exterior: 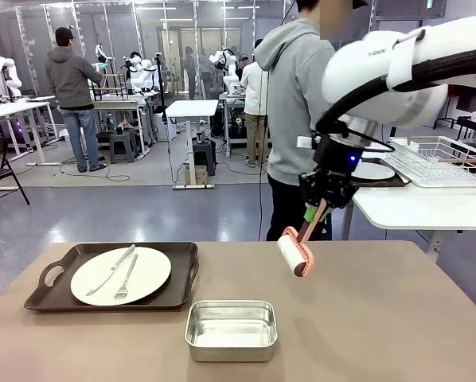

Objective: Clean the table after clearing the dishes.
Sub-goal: When the left (or right) Handle tray is removed, use the left hand (or right hand) to clean the left (or right) side of the table with the Lint Roller.

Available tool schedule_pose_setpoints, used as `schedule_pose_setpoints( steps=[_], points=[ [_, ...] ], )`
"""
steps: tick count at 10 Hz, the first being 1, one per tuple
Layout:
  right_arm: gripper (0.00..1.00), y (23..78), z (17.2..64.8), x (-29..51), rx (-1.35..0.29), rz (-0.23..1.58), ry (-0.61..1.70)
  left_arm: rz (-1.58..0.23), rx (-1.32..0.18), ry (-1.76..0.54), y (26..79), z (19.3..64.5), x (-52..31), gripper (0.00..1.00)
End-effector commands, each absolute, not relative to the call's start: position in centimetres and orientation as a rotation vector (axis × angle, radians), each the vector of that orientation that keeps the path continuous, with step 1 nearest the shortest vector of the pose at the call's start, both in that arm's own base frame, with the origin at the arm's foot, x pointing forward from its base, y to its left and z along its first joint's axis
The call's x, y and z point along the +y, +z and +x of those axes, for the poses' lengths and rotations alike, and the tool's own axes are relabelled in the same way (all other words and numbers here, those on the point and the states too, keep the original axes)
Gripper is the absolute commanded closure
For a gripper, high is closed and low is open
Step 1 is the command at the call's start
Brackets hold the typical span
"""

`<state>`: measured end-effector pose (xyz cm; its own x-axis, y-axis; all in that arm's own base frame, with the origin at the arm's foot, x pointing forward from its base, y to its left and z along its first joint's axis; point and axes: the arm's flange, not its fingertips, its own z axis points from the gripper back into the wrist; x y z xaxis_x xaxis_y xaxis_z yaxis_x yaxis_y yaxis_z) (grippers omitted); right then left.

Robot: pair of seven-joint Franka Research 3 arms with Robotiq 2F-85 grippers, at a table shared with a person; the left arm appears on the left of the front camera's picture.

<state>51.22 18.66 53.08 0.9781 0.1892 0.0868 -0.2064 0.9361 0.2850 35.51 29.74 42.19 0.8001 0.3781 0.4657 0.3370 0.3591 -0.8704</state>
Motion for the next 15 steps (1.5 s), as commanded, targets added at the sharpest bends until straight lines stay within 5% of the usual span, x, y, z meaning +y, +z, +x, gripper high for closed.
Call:
schedule_pose_setpoints(
  steps=[1, 5, 15],
  points=[
    [0.77, 50.6, 51.2, 17.1, -0.068, 0.397, 0.071, -1.236, -0.686, 0.027, 42.3, 35.1, 29.9, 0.0],
    [0.77, 45.1, 54.6, 13.4, 0.003, 0.603, -0.064, -1.236, -0.686, 0.027, 42.3, 35.1, 29.9, 0.0],
    [0.77, 36.9, 55.9, 10.7, 0.015, 0.683, -0.06, -1.236, -0.686, 0.027, 42.3, 35.1, 29.9, 0.0]
  ],
)
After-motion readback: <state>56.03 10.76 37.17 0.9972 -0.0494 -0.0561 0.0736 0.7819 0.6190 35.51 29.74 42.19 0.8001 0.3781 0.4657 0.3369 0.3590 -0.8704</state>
